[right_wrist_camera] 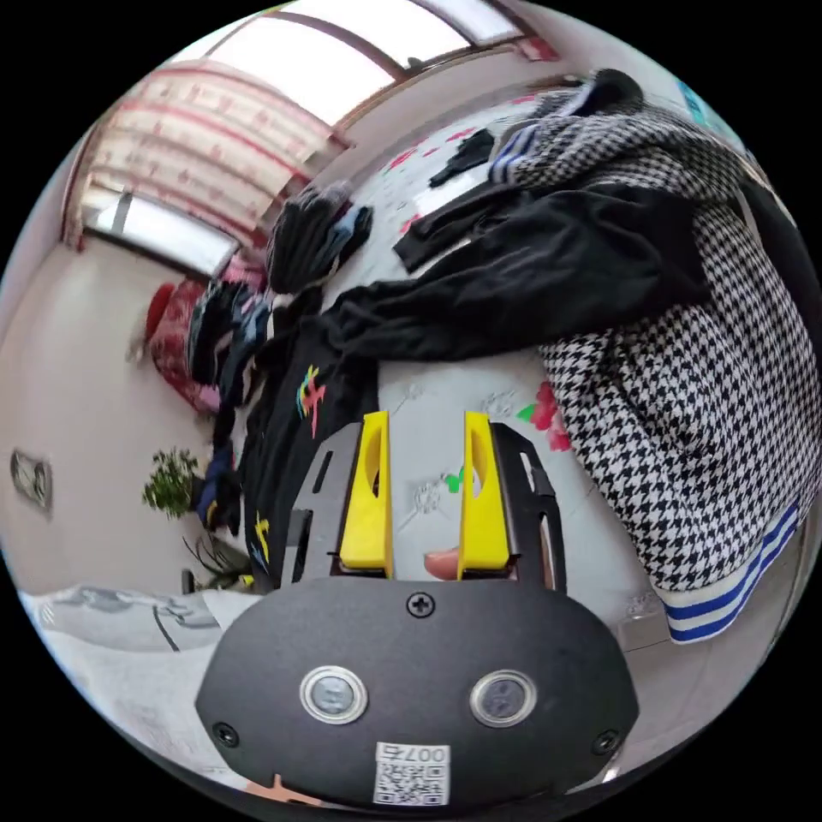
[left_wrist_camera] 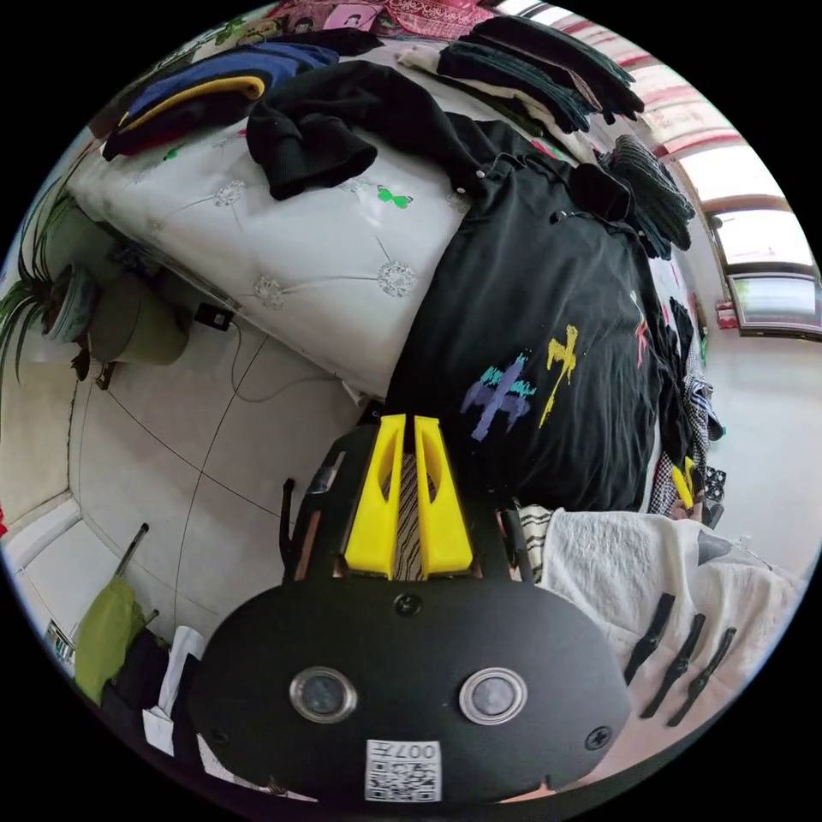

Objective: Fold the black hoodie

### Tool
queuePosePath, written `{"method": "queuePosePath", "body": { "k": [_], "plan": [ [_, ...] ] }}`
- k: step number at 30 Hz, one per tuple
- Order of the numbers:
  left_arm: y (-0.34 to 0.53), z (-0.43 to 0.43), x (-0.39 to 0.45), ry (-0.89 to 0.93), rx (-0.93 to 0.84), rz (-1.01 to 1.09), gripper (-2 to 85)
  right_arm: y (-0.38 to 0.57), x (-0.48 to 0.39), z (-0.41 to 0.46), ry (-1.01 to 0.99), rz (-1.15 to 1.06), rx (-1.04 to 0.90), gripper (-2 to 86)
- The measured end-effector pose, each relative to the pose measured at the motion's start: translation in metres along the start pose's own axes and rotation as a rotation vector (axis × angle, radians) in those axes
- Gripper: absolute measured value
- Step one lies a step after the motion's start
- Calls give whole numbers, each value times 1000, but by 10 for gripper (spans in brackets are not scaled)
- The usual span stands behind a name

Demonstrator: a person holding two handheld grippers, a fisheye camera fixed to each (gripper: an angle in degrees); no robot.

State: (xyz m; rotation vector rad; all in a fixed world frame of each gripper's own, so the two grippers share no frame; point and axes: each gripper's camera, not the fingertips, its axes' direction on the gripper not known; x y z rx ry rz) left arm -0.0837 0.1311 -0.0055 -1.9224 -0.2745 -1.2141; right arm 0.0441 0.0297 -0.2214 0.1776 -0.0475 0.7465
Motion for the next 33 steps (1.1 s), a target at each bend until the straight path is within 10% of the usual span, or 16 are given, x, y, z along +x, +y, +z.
{"method": "queuePosePath", "body": {
  "k": [8,16,21,27,33],
  "plan": [
    [-50,-33,24,52,68,-30,13,-45,67,28,-152,386,181,31],
    [-111,-56,48,71,97,-61,44,-117,-39,-53,153,-300,349,2],
    [-155,-64,46,105,111,-102,62,-121,27,21,350,38,34,32],
    [-193,-83,36,91,169,-135,80,-33,-30,7,580,78,424,70],
    [-220,-94,-5,239,275,-295,101,-38,-158,141,252,-427,133,78]
  ]
}}
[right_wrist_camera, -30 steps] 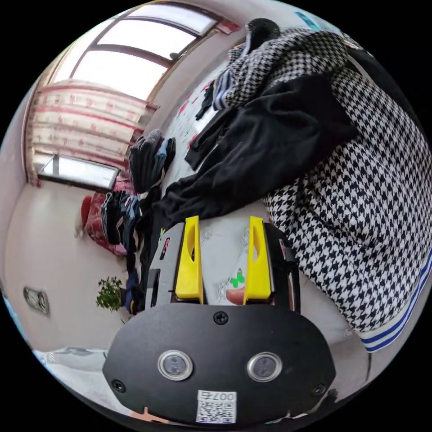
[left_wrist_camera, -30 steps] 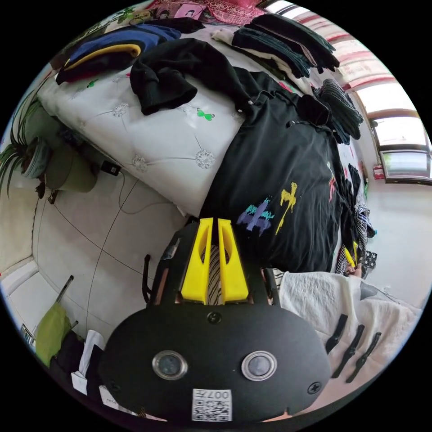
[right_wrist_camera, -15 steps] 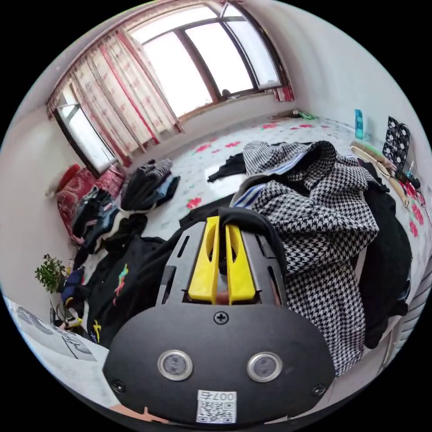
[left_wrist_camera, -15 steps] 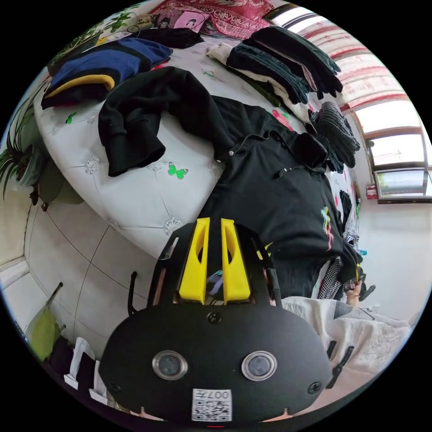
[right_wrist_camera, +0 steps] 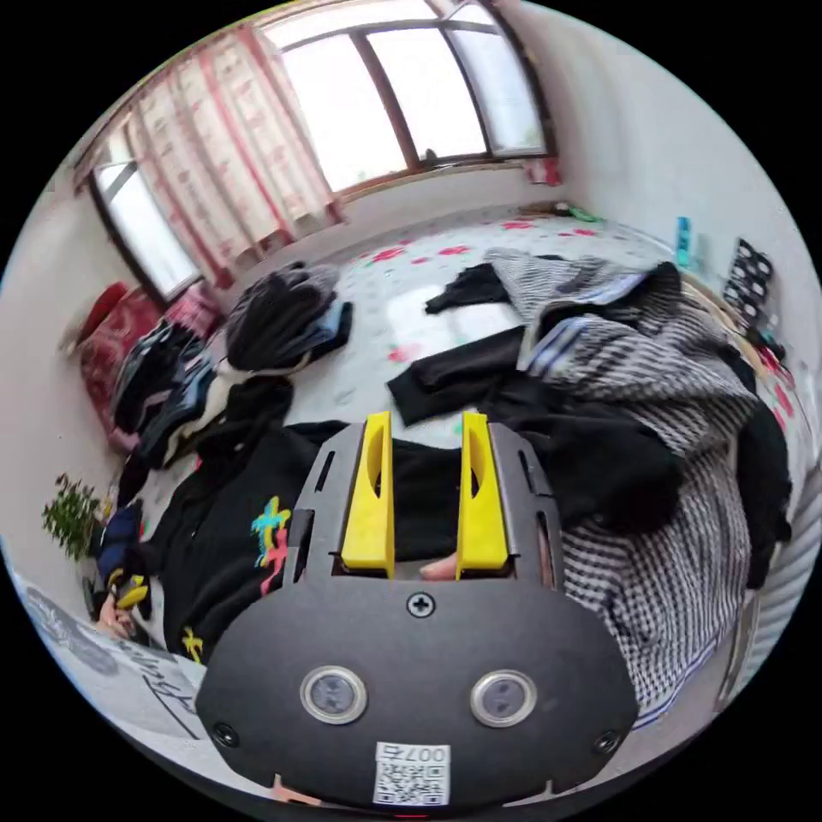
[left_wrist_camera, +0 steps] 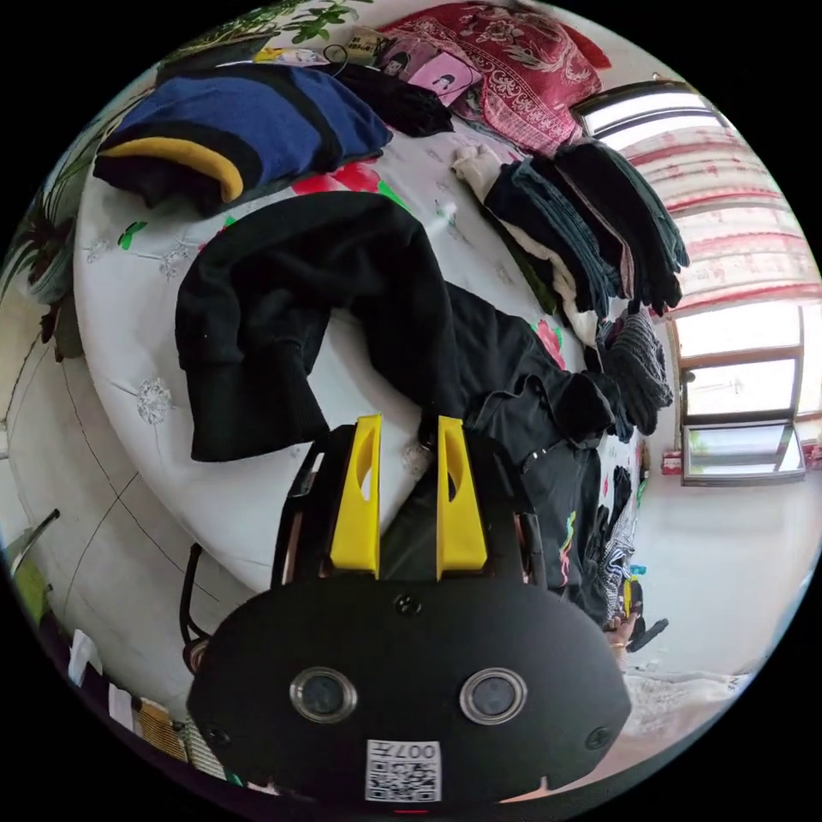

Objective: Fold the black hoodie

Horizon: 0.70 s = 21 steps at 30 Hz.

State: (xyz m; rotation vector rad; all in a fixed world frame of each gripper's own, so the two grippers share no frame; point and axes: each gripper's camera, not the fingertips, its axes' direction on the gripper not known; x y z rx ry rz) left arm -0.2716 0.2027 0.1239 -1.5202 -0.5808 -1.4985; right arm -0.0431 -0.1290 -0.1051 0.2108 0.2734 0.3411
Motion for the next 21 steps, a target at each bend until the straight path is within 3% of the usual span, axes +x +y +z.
{"method": "queuePosePath", "body": {
  "k": [4,9,13,18,21],
  "plan": [
    [-10,-16,-17,51,43,-54,106,-31,-106,109,-165,-269,-183,78],
    [12,-58,-21,-87,119,6,98,-57,-222,255,-174,-463,-345,79],
    [30,-83,-39,-214,187,-18,96,-68,-276,334,-70,-585,-413,81],
    [22,-63,-52,-232,141,-27,108,-117,-329,406,89,-658,-413,85],
    [12,-56,-43,-357,163,5,58,-146,-346,418,89,-673,-475,87]
  ]
}}
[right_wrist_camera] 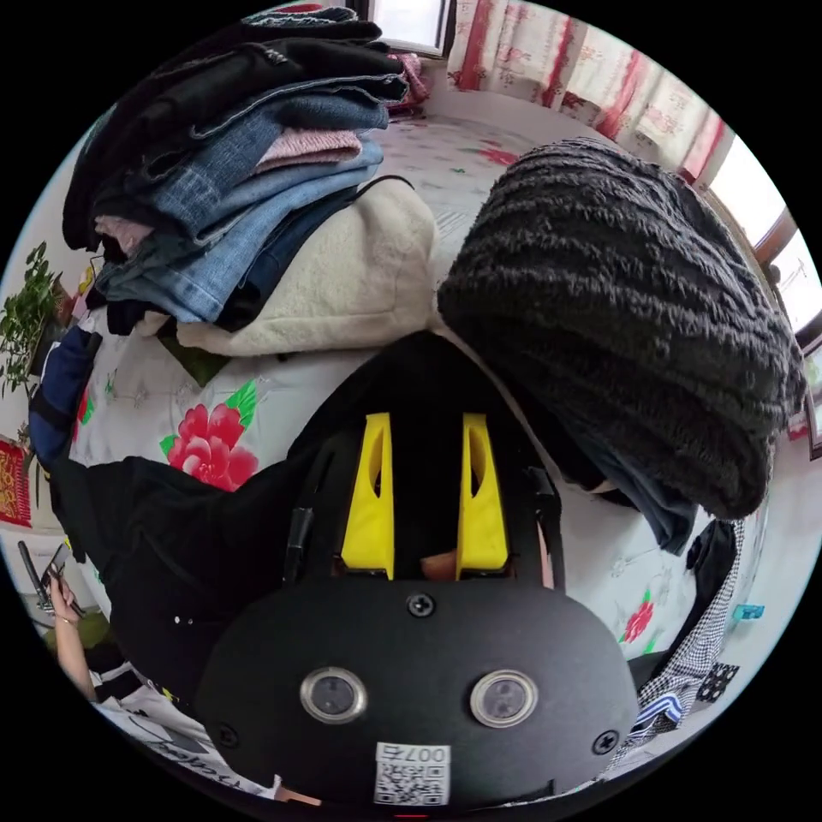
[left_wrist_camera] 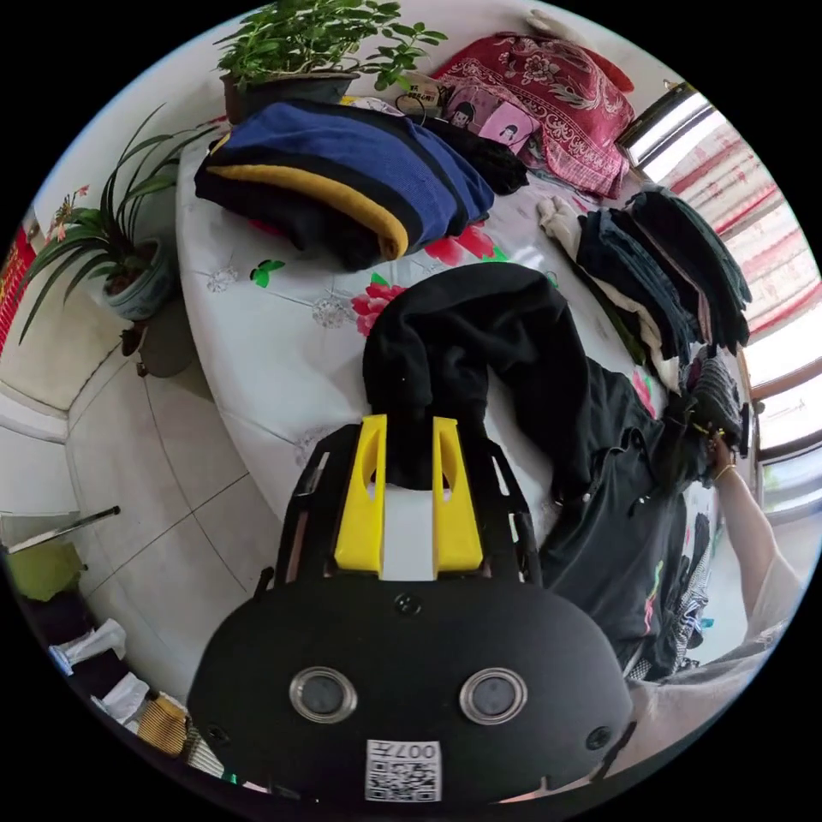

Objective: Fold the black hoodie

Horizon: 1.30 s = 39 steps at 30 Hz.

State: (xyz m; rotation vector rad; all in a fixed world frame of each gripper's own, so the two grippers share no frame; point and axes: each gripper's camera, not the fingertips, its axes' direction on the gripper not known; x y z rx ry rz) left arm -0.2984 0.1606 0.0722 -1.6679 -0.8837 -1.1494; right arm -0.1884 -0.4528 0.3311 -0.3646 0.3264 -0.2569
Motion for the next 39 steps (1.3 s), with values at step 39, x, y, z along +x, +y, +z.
{"method": "queuePosePath", "body": {
  "k": [39],
  "plan": [
    [10,-289,23,535,527,313,-8,185,-114,-62,-219,-433,151,47]
  ]
}}
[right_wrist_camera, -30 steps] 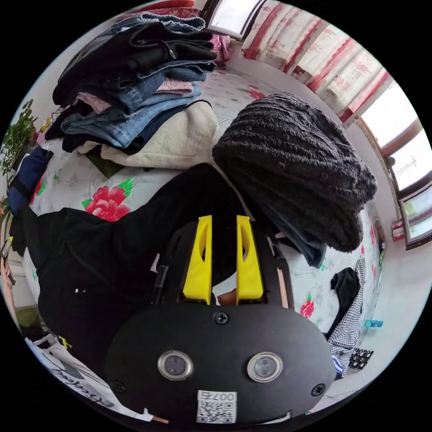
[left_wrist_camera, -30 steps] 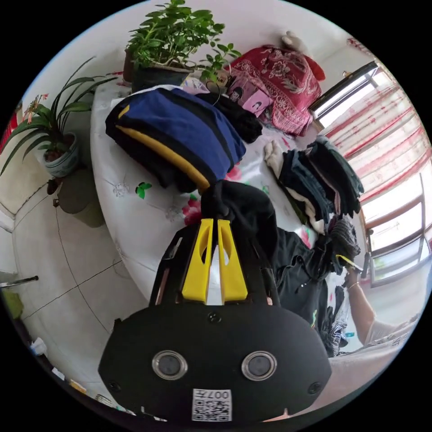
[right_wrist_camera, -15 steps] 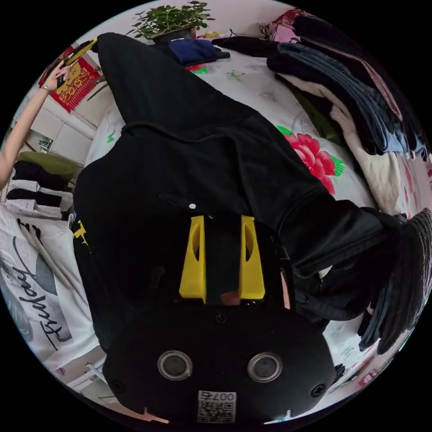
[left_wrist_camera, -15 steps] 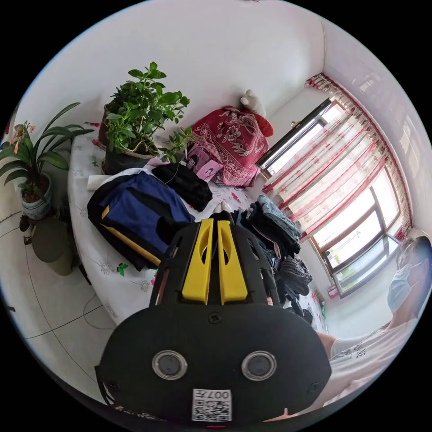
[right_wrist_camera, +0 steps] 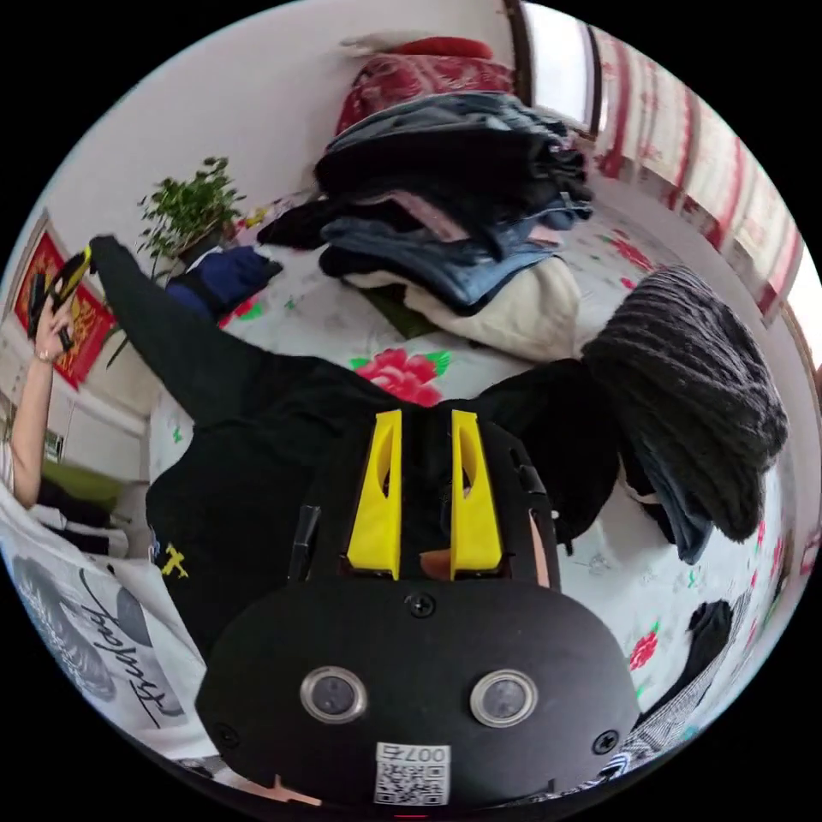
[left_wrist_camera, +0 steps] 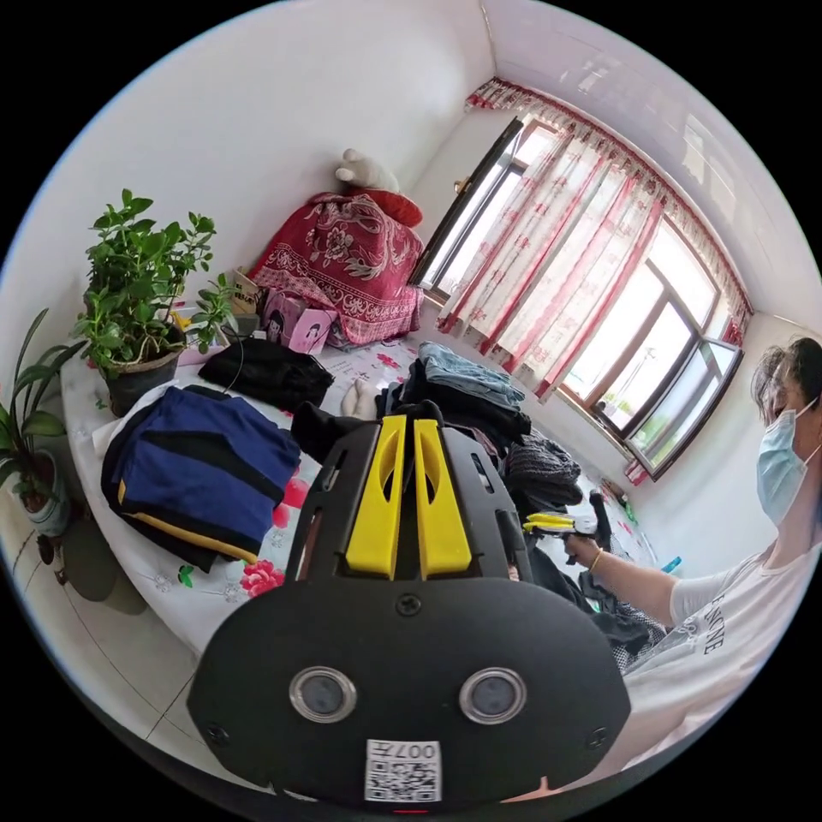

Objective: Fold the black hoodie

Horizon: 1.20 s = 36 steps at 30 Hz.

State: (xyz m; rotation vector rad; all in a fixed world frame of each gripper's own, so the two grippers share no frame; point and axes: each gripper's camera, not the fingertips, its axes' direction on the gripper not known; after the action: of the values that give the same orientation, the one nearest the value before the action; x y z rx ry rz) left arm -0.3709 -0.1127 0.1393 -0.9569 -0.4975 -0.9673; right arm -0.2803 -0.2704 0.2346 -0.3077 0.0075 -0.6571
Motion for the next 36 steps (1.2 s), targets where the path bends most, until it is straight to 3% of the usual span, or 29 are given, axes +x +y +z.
{"method": "queuePosePath", "body": {
  "k": [6,11,13,17,21,25,29,33,36],
  "plan": [
    [17,-7,-18,7,0,-70,-8,-32,-91,83,35,-302,-148,44],
    [29,-12,-25,-39,12,-80,-8,-54,-81,119,1,-352,-281,9],
    [33,-8,-28,-43,15,-78,-7,-60,-51,95,29,-270,-192,5],
    [33,10,-13,1,15,-26,-7,-43,88,-4,118,309,103,11],
    [25,53,52,129,-13,159,-7,38,166,-72,124,625,178,42],
    [34,121,160,357,-93,413,-4,119,147,-109,76,664,223,64],
    [119,212,301,730,-375,641,18,228,93,-146,10,786,312,78],
    [219,268,336,761,-636,615,106,323,48,-157,-28,927,251,90],
    [269,285,291,561,-733,533,118,366,32,-162,-73,978,201,96]
  ]
}}
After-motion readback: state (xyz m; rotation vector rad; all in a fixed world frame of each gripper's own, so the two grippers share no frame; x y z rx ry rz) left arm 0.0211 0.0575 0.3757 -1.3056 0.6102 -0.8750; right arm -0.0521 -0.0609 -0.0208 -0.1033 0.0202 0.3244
